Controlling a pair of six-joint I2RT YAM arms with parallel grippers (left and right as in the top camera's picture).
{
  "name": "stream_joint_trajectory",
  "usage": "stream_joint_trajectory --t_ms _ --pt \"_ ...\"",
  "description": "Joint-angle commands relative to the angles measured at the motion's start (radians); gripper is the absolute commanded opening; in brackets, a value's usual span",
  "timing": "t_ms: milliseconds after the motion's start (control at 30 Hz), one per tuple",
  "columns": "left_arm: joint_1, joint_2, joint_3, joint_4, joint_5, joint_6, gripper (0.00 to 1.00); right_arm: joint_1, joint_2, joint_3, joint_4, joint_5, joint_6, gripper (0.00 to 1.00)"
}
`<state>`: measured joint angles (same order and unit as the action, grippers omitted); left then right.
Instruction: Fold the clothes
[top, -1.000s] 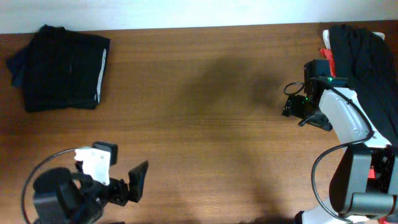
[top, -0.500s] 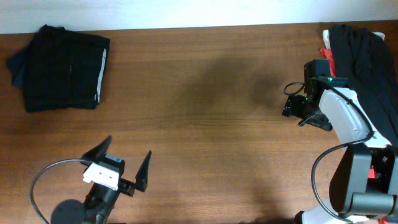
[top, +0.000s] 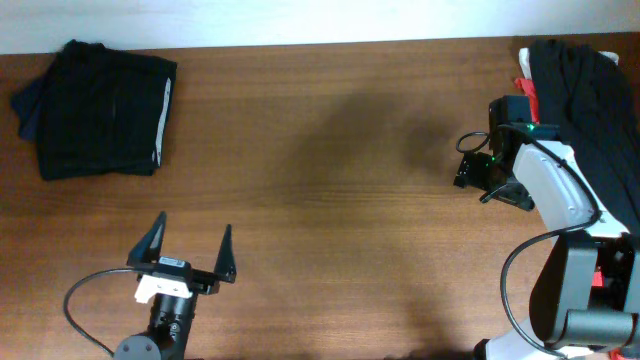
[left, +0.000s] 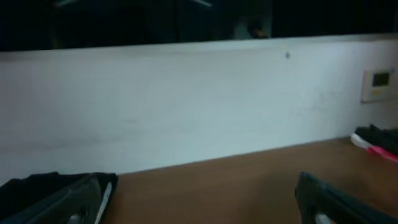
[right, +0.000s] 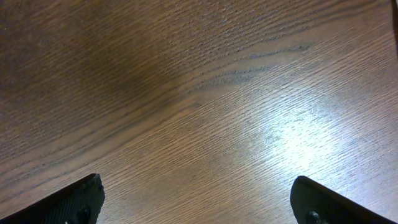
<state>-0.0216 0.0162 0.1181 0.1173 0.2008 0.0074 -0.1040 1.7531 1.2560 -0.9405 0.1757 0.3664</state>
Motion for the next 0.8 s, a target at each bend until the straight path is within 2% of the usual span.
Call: stream_joint_trajectory --t_ms 0,67,267,500,767 --pt "-0.005 -0.011 -0.064 0.059 -0.09 -0.079 0.99 -0.003 -0.013 0.012 0.0 0.013 0.009 0.99" --pt "-0.005 -0.011 -0.107 0.119 -0.132 -0.108 0.99 -0.003 -0.013 0.012 0.0 0.013 0.009 0.99" --pt "-0.005 -0.011 -0.11 0.101 -0.148 -0.116 0.99 -0.003 -0.013 0.012 0.0 0.013 0.009 0.99" --pt "-0.005 -0.011 -0.11 -0.188 -0.168 -0.135 0.99 -0.003 -0.013 0.012 0.0 0.013 0.009 0.99" --pt "-0.004 -0.011 -0.109 -0.198 -0.171 -0.134 0.99 -0.003 -0.013 0.012 0.0 0.013 0.009 0.99"
